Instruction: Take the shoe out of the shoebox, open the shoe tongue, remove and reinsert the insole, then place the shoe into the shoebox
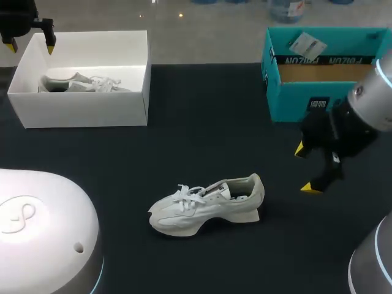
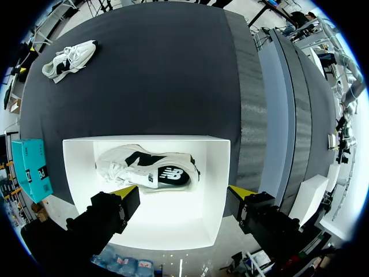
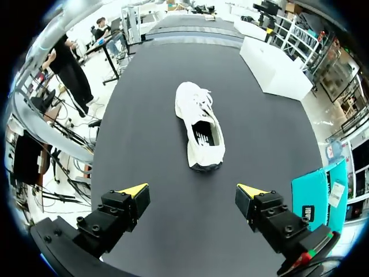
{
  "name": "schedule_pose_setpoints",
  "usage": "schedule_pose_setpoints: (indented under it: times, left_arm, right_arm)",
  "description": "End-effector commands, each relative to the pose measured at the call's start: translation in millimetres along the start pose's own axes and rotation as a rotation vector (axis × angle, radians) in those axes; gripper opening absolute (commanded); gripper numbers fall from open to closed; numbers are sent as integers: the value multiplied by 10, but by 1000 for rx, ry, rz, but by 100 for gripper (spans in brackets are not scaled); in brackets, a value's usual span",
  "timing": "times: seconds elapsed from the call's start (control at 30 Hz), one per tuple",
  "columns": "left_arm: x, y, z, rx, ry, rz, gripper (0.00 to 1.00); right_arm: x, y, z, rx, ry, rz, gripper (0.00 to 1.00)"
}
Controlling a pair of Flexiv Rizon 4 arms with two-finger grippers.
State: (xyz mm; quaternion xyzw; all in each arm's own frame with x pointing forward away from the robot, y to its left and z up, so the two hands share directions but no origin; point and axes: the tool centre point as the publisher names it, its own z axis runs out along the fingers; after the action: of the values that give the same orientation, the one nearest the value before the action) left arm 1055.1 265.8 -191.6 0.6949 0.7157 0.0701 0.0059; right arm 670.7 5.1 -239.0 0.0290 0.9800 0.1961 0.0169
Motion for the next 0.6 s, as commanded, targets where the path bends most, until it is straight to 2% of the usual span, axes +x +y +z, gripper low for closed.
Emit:
schedule_pose_setpoints:
  times: [0.03, 0.53, 0.6]
  left_arm:
    - [2, -14, -4, -3, 2, 1, 100]
    - [2, -14, -4, -3, 2, 1, 100]
    - [2, -14, -4, -3, 2, 1, 100]
  right_arm:
    - [-4, -83, -23, -47, 47, 76, 100]
    - [-4, -83, -23, -47, 47, 76, 100]
    - [-18, -171, 20, -124, 31, 51, 100]
